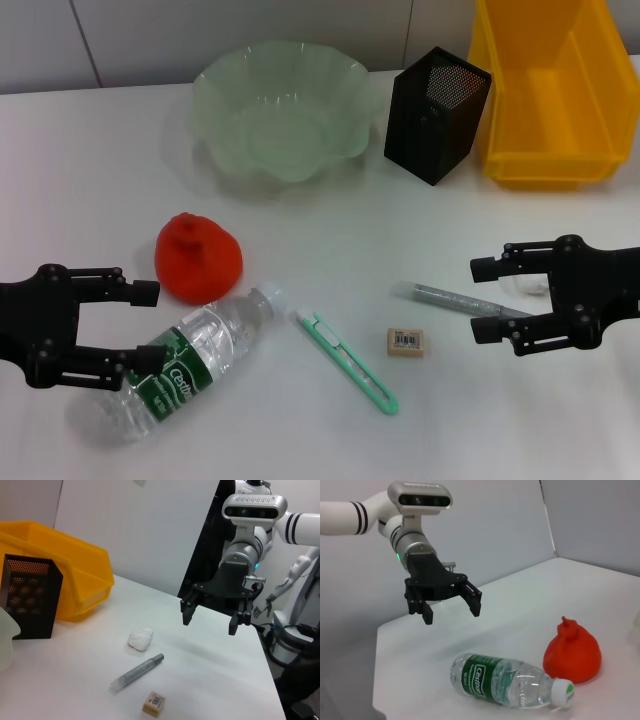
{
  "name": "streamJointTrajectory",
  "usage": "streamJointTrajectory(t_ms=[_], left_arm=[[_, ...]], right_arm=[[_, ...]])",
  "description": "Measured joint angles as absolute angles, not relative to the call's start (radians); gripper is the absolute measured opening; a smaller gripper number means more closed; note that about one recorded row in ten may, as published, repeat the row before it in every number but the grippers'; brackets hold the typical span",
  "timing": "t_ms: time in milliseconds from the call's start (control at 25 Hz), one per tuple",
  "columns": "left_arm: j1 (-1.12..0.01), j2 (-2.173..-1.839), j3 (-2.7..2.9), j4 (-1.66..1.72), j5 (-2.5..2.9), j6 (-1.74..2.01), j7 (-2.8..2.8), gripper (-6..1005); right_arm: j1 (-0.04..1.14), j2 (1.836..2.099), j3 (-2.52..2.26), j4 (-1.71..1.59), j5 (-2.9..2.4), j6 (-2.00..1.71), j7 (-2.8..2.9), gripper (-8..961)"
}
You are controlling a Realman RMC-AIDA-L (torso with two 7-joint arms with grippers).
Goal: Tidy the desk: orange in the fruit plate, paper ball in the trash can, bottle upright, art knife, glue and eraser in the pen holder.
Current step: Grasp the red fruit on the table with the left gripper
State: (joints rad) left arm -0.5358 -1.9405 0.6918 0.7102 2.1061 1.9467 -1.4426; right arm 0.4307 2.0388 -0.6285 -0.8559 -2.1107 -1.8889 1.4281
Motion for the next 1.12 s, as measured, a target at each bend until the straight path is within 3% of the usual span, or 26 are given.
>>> streamJointTrajectory(t_ms=[680,880,1040,1120], left_arm=[[-0.54,-1.943,0.688,0.733,2.106,1.949,-1.458,812],[-0.522,-1.962,0.678,0.854,2.104,1.925,-1.526,812],[-0.504,-2.021,0.648,0.944,2.125,1.809,-1.521,812],[-0.504,-2.021,0.648,0.944,2.125,1.809,-1.521,812]], right_arm=[[0.429,2.043,-0.632,-0.856,-2.115,-1.882,1.428,758],[0.42,2.037,-0.628,-0.856,-2.115,-1.882,1.432,756],[0.413,2.03,-0.625,-0.87,-2.112,-1.888,1.463,754],[0.412,2.028,-0.624,-0.877,-2.111,-1.888,1.484,753]])
